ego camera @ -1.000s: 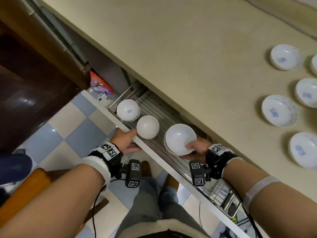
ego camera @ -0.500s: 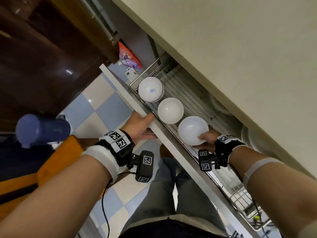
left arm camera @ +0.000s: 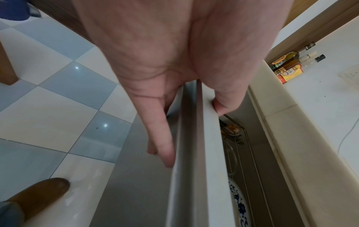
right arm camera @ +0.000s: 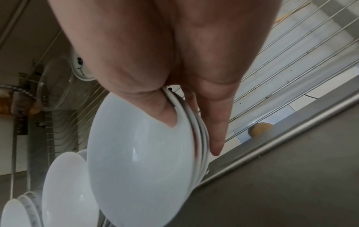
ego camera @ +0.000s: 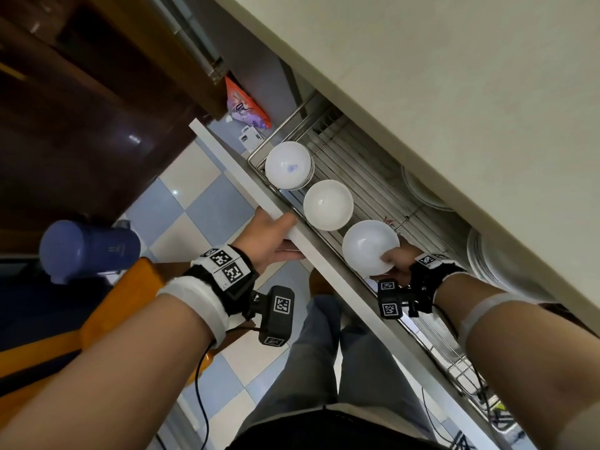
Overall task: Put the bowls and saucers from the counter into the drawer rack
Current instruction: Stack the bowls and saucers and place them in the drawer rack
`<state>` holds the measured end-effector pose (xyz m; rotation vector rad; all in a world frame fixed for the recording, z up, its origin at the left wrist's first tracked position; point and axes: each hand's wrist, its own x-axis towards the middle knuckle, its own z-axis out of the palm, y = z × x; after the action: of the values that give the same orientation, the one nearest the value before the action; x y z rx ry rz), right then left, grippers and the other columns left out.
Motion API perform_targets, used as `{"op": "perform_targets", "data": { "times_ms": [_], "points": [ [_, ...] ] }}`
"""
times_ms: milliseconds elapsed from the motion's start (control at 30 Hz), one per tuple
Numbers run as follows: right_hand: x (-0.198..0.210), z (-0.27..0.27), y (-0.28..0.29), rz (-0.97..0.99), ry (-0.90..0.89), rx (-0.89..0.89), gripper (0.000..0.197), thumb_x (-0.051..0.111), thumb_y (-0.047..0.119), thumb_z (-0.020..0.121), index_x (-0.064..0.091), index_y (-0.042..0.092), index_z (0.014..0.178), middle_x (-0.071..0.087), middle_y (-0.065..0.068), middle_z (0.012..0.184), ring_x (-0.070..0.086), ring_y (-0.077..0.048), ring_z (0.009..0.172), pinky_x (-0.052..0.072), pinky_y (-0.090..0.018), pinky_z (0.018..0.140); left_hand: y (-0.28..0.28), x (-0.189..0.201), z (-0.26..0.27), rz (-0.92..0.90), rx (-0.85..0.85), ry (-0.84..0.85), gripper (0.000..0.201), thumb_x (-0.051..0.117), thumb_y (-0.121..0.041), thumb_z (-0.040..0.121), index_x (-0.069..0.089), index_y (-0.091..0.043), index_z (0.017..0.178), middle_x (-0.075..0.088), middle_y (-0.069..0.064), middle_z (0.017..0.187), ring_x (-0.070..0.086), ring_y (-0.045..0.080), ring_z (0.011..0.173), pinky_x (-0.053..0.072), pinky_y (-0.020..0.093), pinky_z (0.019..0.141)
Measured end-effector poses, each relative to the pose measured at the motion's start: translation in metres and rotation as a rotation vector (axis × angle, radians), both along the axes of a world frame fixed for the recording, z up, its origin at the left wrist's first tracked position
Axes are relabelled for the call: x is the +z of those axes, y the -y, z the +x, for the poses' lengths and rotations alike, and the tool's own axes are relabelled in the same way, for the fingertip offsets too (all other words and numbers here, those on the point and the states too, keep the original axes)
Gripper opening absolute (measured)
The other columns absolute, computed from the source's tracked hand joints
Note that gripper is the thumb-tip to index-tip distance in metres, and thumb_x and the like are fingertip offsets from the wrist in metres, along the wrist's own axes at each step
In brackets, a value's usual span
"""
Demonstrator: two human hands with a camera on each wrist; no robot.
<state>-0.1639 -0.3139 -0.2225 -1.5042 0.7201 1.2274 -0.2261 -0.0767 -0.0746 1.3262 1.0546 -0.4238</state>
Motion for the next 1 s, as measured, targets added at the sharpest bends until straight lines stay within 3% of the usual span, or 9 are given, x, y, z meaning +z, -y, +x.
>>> {"op": "perform_targets", "data": {
  "times_ms": [133, 300, 467, 533, 667, 733, 867, 933, 1000],
  "points": [
    [-0.059, 0.0, 0.017, -0.017, 0.006, 0.067, 0.071, 0.055, 0.0, 0.075, 0.043, 0.022, 0.141, 0.052, -0.025, 0.136, 0.056, -0.052, 0.114, 0.051, -0.069, 0.085, -0.001, -0.003, -0.002, -0.003, -0.003, 0.001, 0.045, 0.056, -0.016, 0.091, 0.046, -0.004, 0.133, 0.069, 0.027, 0.115, 0.075, 0.036, 0.09, 0.062, 0.045, 0.072],
    [-0.011, 0.001, 0.01, -0.051, 0.002, 0.079, 0.049, 0.057, 0.004, 0.085, 0.051, 0.016, 0.132, 0.059, -0.022, 0.128, 0.061, -0.047, 0.113, 0.05, -0.063, 0.094, 0.002, 0.001, -0.003, -0.007, -0.002, 0.025, 0.033, 0.055, -0.014, 0.094, 0.05, -0.005, 0.126, 0.068, 0.015, 0.095, 0.075, 0.034, 0.087, 0.062, 0.043, 0.072],
    [0.022, 0.008, 0.013, -0.088, -0.043, 0.049, 0.044, 0.057, 0.01, 0.09, 0.048, 0.007, 0.133, 0.06, -0.021, 0.119, 0.064, -0.037, 0.087, 0.055, -0.048, 0.08, 0.004, 0.008, -0.007, -0.054, 0.06, 0.019, 0.044, 0.065, -0.022, 0.093, 0.05, -0.012, 0.133, 0.068, 0.019, 0.117, 0.074, 0.037, 0.095, 0.062, 0.048, 0.076],
    [0.033, 0.011, 0.017, -0.117, -0.041, 0.041, 0.041, 0.06, 0.015, 0.088, 0.051, 0.004, 0.126, 0.062, -0.019, 0.112, 0.064, -0.037, 0.088, 0.054, -0.048, 0.086, 0.004, 0.015, -0.01, -0.043, 0.059, -0.003, 0.05, 0.07, -0.029, 0.091, 0.049, -0.013, 0.134, 0.068, 0.019, 0.122, 0.074, 0.033, 0.097, 0.062, 0.05, 0.08],
    [0.095, 0.017, 0.017, -0.155, 0.019, 0.062, 0.011, 0.056, 0.014, 0.092, 0.061, 0.005, 0.095, 0.057, -0.013, 0.101, 0.056, -0.029, 0.092, 0.047, -0.036, 0.078, 0.007, 0.034, -0.006, 0.294, -0.013, -0.05, 0.068, 0.077, -0.026, 0.084, 0.032, -0.011, 0.134, 0.053, 0.014, 0.133, 0.062, 0.032, 0.112, 0.059, 0.047, 0.089],
    [0.128, 0.017, 0.018, -0.119, 0.036, 0.02, 0.018, 0.048, 0.009, 0.095, 0.057, 0.008, 0.08, 0.059, -0.009, 0.09, 0.058, -0.025, 0.081, 0.047, -0.033, 0.072, 0.012, 0.048, 0.006, 0.509, -0.074, -0.007, 0.065, 0.075, -0.02, 0.083, 0.032, -0.007, 0.131, 0.051, 0.013, 0.129, 0.058, 0.031, 0.109, 0.053, 0.039, 0.093],
    [0.188, 0.008, 0.022, 0.021, 0.102, -0.078, 0.015, 0.049, 0.01, 0.096, 0.063, 0.007, 0.094, 0.069, -0.009, 0.091, 0.068, -0.029, 0.09, 0.048, -0.033, 0.065, 0.04, 0.082, 0.046, 0.403, -0.296, 0.147, 0.023, 0.069, -0.021, 0.084, 0.056, -0.01, 0.1, 0.059, 0.009, 0.091, 0.058, 0.025, 0.078, 0.052, 0.029, 0.066],
    [0.217, 0.003, 0.028, 0.095, 0.169, -0.16, 0.013, 0.051, 0.01, 0.096, 0.063, 0.009, 0.093, 0.064, -0.007, 0.08, 0.063, -0.023, 0.073, 0.046, -0.03, 0.063, 0.064, 0.098, 0.065, 0.259, -0.455, 0.207, 0.008, 0.065, -0.018, 0.089, 0.06, -0.011, 0.09, 0.056, 0.006, 0.077, 0.053, 0.019, 0.068, 0.05, 0.027, 0.057],
    [0.24, 0.0, 0.042, 0.095, 0.26, -0.259, 0.013, 0.053, 0.01, 0.095, 0.063, 0.009, 0.087, 0.055, -0.003, 0.068, 0.049, -0.015, 0.055, 0.041, -0.026, 0.055, 0.093, 0.113, 0.083, 0.17, -0.614, 0.253, 0.01, 0.061, -0.015, 0.093, 0.062, -0.006, 0.099, 0.056, 0.005, 0.073, 0.052, 0.016, 0.061, 0.048, 0.026, 0.054]
  ]
}}
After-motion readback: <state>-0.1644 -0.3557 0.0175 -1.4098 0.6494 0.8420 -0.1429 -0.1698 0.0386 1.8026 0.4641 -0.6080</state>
